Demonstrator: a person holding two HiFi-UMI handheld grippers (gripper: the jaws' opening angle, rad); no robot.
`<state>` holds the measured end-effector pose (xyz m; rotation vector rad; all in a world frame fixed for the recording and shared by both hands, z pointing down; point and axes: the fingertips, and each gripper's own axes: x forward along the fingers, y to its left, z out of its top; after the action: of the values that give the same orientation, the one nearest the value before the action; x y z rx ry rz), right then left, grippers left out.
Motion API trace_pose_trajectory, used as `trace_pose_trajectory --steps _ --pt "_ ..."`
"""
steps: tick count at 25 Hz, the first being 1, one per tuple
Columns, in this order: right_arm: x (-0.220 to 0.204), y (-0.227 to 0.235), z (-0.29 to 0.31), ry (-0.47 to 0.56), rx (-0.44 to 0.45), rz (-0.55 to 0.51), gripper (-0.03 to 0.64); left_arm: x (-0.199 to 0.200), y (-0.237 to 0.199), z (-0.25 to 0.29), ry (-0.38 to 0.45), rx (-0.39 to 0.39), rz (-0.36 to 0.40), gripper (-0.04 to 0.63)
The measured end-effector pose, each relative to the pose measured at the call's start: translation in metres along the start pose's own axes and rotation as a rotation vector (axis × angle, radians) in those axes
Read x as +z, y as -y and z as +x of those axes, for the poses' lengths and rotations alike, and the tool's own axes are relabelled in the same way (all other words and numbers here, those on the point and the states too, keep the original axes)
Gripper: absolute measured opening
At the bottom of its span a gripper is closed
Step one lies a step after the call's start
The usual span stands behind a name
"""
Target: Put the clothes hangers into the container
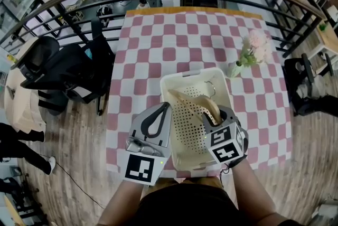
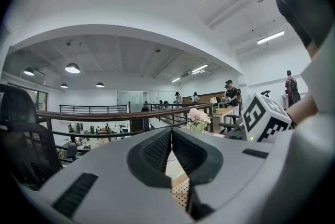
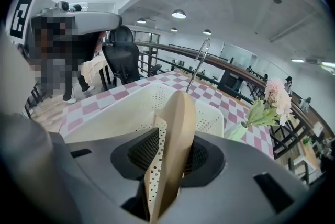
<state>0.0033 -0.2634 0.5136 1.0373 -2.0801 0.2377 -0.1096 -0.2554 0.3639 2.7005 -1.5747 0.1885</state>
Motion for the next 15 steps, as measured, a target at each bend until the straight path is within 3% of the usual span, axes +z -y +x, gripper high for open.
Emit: trace_pose_trajectory --steps 15 --pt "-0.003 0.012 0.006 -0.011 0.006 0.031 0.117 -0.001 0.01 0.021 -0.008 -0.041 -0.009 0.009"
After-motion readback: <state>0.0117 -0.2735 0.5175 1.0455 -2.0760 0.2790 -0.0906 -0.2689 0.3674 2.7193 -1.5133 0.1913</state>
